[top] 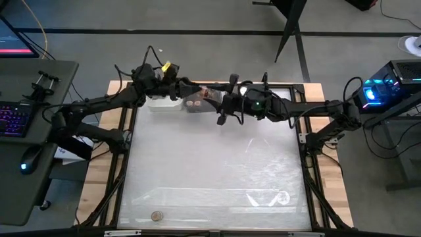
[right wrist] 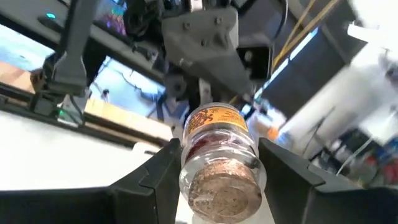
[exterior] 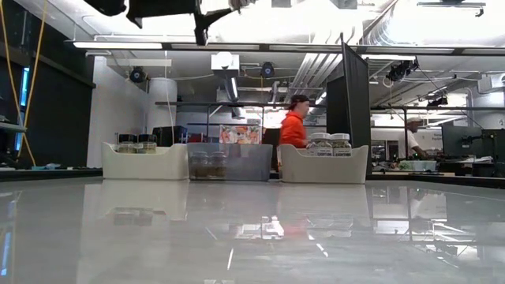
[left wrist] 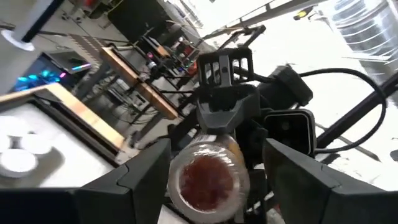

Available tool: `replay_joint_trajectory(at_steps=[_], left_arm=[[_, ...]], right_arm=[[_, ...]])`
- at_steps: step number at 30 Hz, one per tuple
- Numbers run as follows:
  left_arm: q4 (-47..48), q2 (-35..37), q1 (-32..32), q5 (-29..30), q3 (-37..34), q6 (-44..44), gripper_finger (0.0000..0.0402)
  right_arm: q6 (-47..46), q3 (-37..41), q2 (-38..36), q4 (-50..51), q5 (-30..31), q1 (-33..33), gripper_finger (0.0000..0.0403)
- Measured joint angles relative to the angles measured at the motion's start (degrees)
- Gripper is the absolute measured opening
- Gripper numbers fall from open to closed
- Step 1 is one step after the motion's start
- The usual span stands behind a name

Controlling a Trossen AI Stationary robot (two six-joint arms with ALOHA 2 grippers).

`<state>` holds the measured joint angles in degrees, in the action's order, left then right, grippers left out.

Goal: Sort spices by type
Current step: Put the right brown seasoning bottle into the black bin

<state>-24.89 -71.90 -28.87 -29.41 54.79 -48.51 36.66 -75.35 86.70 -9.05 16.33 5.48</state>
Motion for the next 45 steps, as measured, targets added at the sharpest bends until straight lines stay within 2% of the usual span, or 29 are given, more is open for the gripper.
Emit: replay_joint_trajectory(at_steps=[6,10,12,16,19,23,26,33,38,45], left_arm=[[5.59,0.13,-8.6,-6.98,0.04,1.17,0.0242],[14.86,0.27,-12.71,-8.71,0.04,5.56,0.0242],[20.33,0.82,-13.33,-8.65,0.03,9.33,0.0242],[27.4,2.48,-12.34,-7.15,0.02,14.99,0.0243],[31.74,4.0,-10.43,-1.75,0.02,18.55,0.0243],[38.27,6.27,-7.38,8.1,0.02,23.34,0.0243],[43.16,8.28,-4.53,15.67,-0.18,26.24,0.0243],[44.7,17.78,2.53,31.14,-7.0,26.69,0.0243],[45.22,25.06,6.9,41.02,-11.47,24.02,0.0243],[45.82,29.1,9.31,45.18,-13.98,21.57,0.0243]], right_arm=[[-10.67,0.09,-0.02,6.88,0.14,3.74,0.0177],[-27.8,0.09,0.21,14.78,-0.93,9.07,0.0177],[-37.19,0.09,0.96,17.87,-4.65,12.38,0.0177],[-48.37,-2.58,5.51,23.87,-12.75,16.64,0.0175],[-49.13,-10.73,12.38,34.7,-16.8,17.93,0.0175],[-45.16,-25.42,23.01,47.27,-16.74,18.33,0.0175],[-43.22,-35.46,30.68,54.08,-16.89,19.05,0.0175],[-42.24,-52.31,44.79,66.06,-17.02,20.61,0.0175],[-45.89,-57.91,51.05,68.4,-17.32,21.34,0.0175],[-51.78,-57.33,53.71,69.45,-19.43,21.5,0.0176]])
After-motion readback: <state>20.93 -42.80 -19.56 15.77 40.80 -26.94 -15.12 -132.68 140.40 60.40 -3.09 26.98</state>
